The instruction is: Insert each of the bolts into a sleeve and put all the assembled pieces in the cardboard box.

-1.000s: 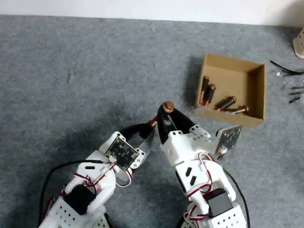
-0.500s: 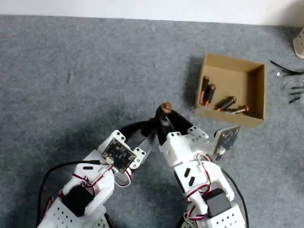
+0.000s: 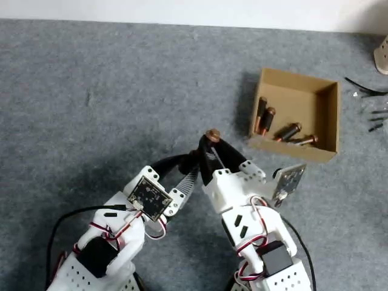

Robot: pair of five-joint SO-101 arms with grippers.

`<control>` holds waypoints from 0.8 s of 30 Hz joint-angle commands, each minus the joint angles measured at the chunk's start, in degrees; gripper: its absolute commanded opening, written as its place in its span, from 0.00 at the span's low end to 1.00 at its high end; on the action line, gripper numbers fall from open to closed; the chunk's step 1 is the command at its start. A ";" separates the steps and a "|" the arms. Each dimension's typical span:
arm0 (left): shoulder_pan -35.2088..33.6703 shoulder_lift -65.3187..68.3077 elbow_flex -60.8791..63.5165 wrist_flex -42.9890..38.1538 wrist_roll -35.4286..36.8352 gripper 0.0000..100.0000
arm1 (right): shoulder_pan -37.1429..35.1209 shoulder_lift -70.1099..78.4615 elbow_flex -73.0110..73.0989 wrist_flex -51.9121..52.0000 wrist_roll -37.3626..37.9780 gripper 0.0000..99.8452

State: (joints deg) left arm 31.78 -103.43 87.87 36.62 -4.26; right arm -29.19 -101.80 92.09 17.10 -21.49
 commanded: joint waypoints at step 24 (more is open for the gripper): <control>-4.88 -1.36 -1.89 -0.44 0.18 0.01 | 0.75 -0.48 -0.13 -0.92 0.09 0.13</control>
State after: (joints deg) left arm 27.56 -103.78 87.69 36.53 -4.35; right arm -29.01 -101.71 92.18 17.10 -21.49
